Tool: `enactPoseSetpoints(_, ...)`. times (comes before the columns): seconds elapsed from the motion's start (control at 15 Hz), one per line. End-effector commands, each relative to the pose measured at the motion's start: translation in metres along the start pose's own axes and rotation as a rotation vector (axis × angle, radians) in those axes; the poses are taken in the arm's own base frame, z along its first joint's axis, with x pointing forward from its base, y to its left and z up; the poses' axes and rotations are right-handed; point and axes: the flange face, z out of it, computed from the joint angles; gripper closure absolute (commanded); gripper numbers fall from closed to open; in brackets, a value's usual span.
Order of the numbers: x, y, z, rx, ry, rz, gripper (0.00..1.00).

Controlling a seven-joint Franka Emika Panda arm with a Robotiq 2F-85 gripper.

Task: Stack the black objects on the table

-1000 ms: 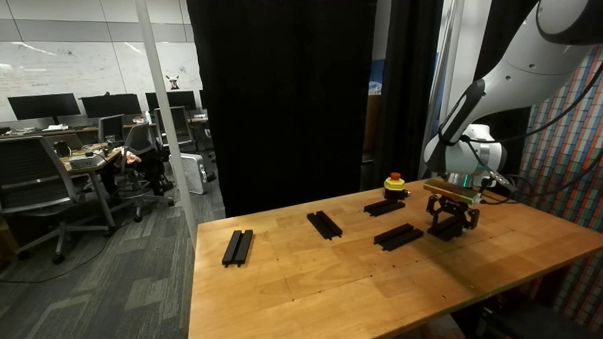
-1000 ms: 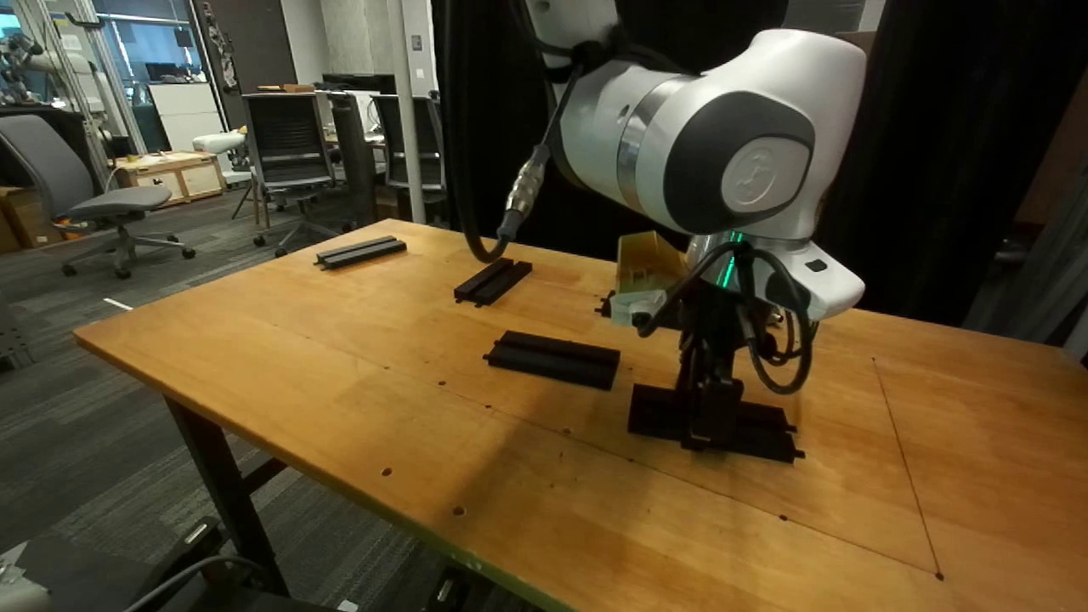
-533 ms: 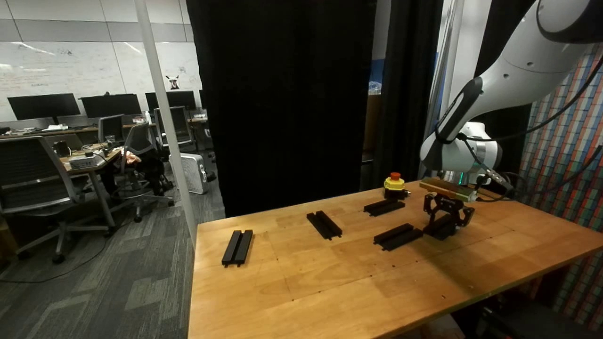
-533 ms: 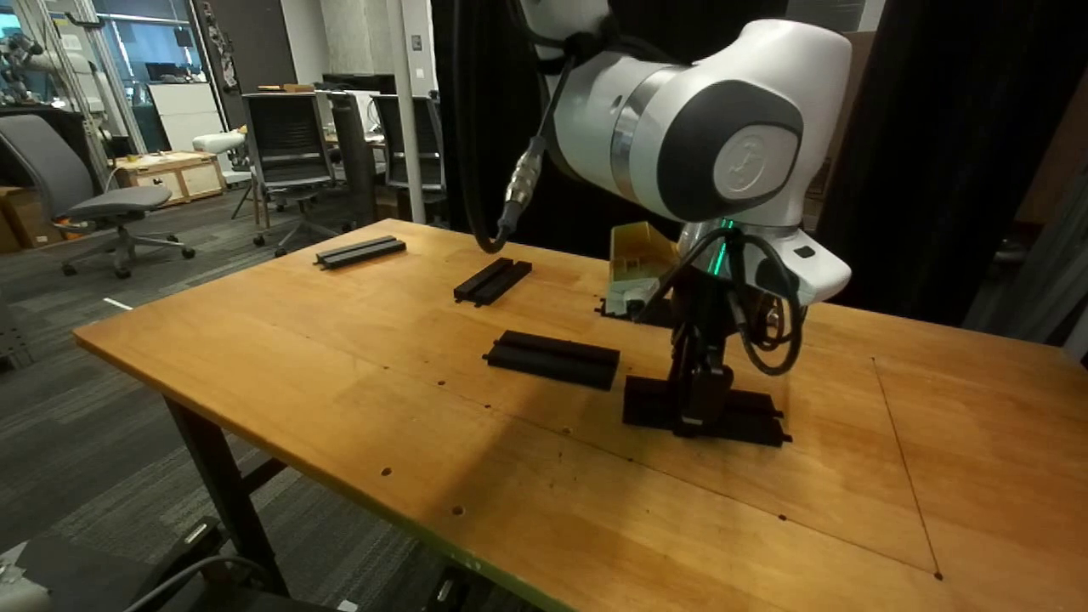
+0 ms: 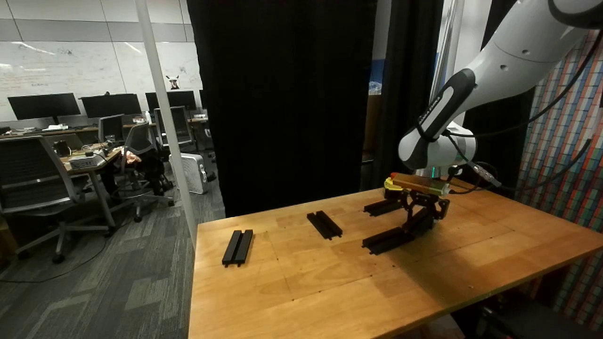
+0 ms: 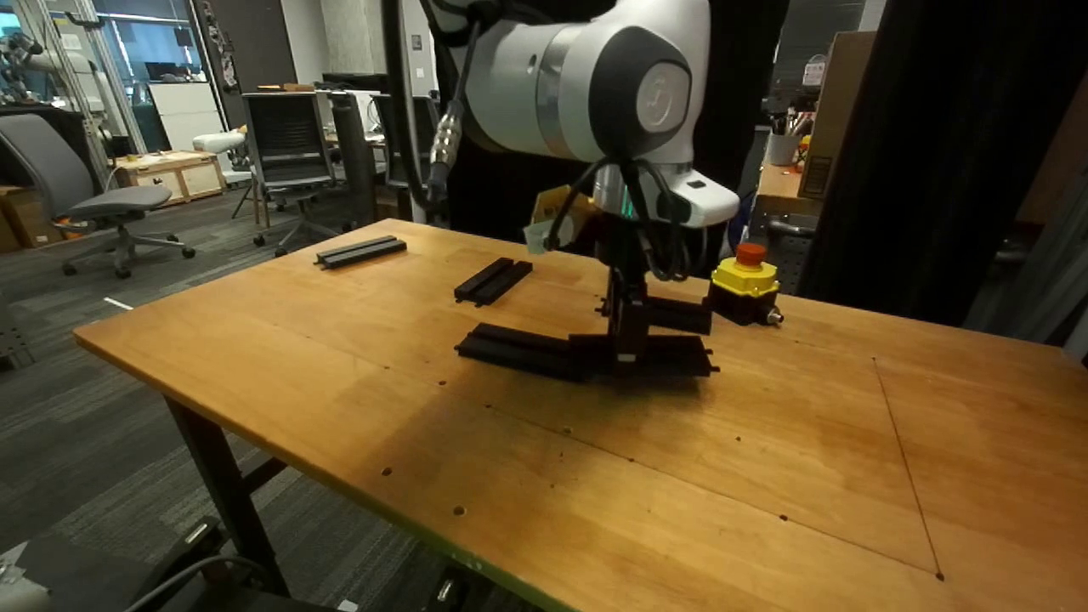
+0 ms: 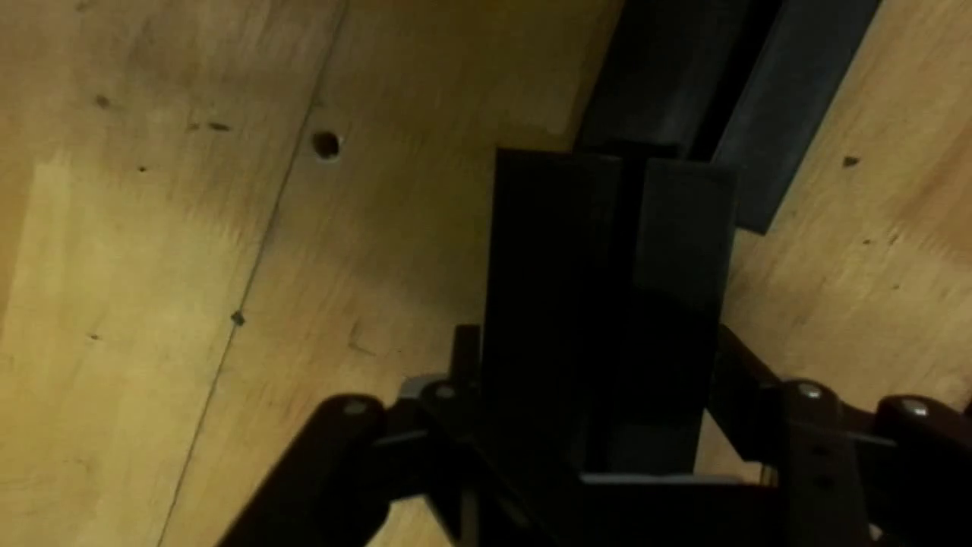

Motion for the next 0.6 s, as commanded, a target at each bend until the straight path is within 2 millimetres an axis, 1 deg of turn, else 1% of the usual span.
enactPoseSetpoints(0.0,-0.029,-0.013,-0.033,-0.010,0.015,-0.023,0.54)
enactPoseSetpoints(0.07,-0.037,-0.018,-0.038,-0.004,0.007,-0.043,0.54)
enactPoseSetpoints(0.2,-0.054,-0.028,-0.042,0.036,-0.025,-0.087,0.54)
enactPoseSetpoints(0.33,-0.069,-0.034,-0.040,0.066,-0.044,-0.095,0.54)
enactPoseSetpoints(0.53,-0.094,-0.039,-0.031,0.112,-0.083,-0.088,0.54)
